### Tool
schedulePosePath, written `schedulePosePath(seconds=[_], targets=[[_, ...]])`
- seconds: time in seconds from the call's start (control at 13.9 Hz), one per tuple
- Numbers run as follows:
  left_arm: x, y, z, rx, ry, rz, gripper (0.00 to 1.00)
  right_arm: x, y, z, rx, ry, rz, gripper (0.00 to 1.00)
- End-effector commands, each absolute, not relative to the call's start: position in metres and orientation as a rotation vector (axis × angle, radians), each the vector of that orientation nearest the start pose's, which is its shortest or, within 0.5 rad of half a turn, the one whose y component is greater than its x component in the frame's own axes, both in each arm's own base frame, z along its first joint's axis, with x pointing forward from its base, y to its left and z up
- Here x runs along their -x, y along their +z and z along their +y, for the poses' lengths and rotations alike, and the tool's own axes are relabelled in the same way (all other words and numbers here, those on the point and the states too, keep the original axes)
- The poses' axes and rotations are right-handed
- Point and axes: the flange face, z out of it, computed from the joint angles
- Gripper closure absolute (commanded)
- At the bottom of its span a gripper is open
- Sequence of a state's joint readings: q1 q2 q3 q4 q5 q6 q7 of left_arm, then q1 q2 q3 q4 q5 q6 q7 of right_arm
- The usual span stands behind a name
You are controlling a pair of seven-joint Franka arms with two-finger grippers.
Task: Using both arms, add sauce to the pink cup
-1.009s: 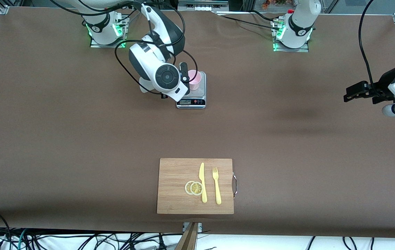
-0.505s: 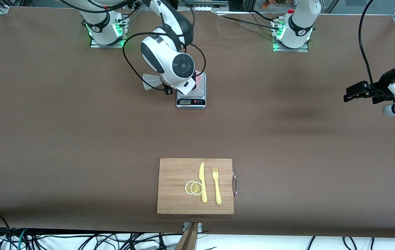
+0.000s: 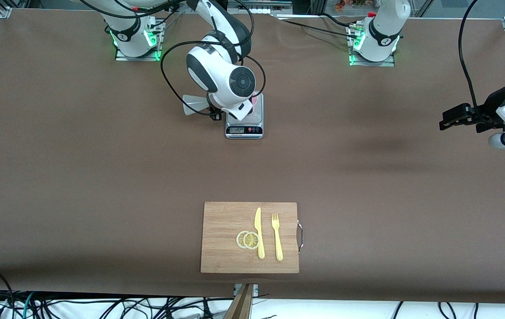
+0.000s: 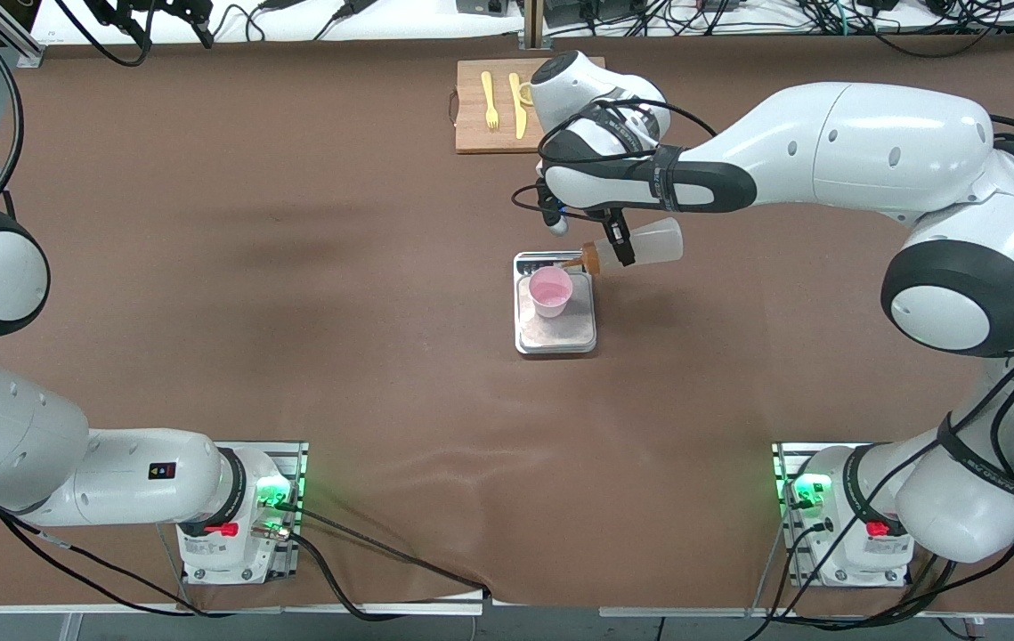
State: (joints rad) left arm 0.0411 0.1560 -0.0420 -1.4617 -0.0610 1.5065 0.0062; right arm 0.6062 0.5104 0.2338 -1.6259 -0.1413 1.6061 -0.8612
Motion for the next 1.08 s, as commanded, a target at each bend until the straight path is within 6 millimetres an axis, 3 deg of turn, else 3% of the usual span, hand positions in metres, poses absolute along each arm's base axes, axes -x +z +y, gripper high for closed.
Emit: schedulePosePath(seconds=[0.0,1.01], targets=[[-0.596,0.584,-0.004,3.207,0.188,0.032,0.0,-0.432,0.304,0.438,-1.908,-0.816,2.278,0.92],[-0.596,0.584,-0.004,3.207,0.188,0.03,0.0,-0.433,0.314,0.453,-1.874,-0.763,2.275,0.92]])
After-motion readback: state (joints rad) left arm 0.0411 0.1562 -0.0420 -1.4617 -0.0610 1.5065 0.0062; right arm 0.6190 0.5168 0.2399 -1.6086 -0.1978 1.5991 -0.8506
